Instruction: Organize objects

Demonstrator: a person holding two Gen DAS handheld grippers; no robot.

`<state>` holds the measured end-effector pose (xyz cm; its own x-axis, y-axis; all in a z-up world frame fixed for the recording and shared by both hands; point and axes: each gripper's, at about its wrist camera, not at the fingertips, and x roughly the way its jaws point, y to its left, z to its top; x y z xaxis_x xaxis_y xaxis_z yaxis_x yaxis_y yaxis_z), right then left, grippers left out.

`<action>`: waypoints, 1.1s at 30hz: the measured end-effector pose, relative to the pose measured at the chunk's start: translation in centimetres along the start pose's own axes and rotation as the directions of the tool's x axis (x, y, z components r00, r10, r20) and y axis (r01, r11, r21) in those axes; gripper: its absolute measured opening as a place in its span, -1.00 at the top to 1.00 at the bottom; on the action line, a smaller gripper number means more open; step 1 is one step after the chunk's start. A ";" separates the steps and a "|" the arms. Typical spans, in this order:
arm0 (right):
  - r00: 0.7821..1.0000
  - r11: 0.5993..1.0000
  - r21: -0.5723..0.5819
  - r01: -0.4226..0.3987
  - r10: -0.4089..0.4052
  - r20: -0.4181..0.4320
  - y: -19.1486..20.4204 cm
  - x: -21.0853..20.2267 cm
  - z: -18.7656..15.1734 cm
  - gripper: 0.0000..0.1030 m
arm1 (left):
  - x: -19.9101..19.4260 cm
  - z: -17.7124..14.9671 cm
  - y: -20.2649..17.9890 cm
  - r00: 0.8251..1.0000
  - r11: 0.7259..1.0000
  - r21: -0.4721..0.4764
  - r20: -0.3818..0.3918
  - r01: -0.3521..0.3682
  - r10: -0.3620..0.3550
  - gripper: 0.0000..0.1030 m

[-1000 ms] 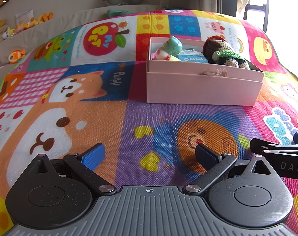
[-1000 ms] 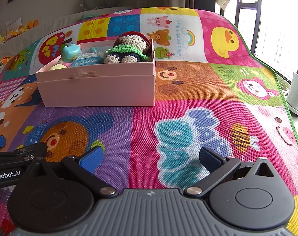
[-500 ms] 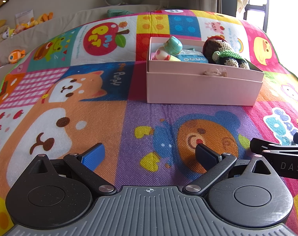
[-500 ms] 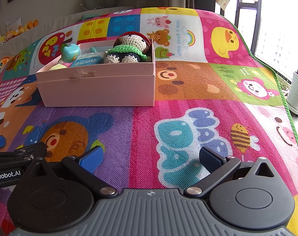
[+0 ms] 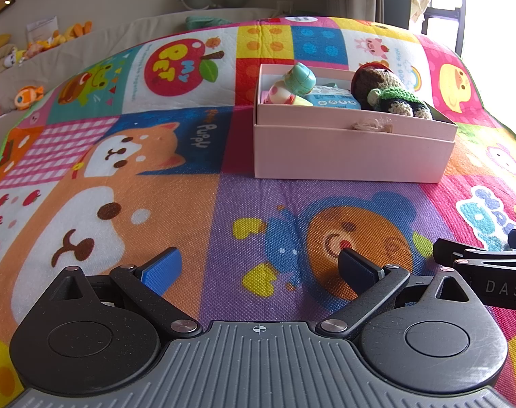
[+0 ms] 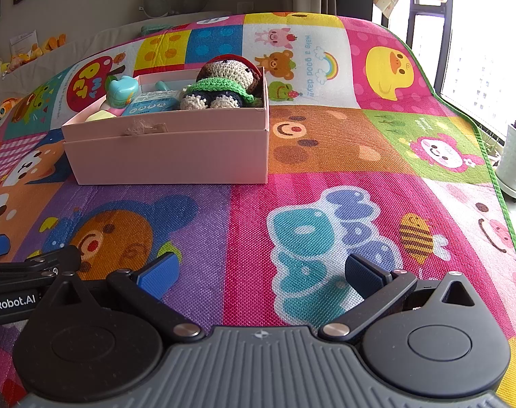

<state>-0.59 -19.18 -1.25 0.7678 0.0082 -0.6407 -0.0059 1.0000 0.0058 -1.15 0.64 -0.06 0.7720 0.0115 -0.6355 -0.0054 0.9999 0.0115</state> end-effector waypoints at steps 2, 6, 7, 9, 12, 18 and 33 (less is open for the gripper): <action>1.000 1.000 0.000 0.000 0.000 0.000 0.0 0.0 0.0 -1.00 | 0.0 0.0 0.0 1.000 1.000 0.000 0.000 0.000 0.000 -0.97; 1.000 1.000 0.000 0.000 0.000 0.000 0.0 0.0 0.0 -1.00 | 0.0 0.0 0.0 1.000 1.000 0.000 0.000 0.000 0.000 -0.97; 1.000 1.000 0.000 0.000 0.000 0.000 0.0 0.0 0.0 -1.00 | 0.0 0.0 0.0 1.000 1.000 0.000 0.000 0.000 0.000 -0.97; 1.000 1.000 0.000 0.000 0.000 0.000 0.0 0.0 0.0 -1.00 | 0.0 0.0 0.0 1.000 1.000 0.000 0.000 0.000 0.000 -0.97; 1.000 1.000 0.000 0.000 0.000 0.000 0.0 0.0 0.0 -1.00 | 0.0 0.0 0.0 1.000 1.000 0.000 0.000 0.000 0.000 -0.97; 1.000 1.000 0.000 0.000 0.000 0.000 0.0 0.0 0.0 -1.00 | 0.0 0.0 0.0 1.000 1.000 0.000 0.000 0.000 0.000 -0.97; 1.000 1.000 0.000 0.000 0.000 0.000 0.0 0.0 0.0 -1.00 | 0.1 0.0 -0.1 1.000 1.000 -0.002 -0.004 -0.001 0.001 -0.97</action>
<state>-0.57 -19.16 -1.26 0.7677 0.0079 -0.6407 -0.0059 1.0000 0.0053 -1.09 0.49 -0.07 0.7695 0.0127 -0.6385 -0.0075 0.9999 0.0108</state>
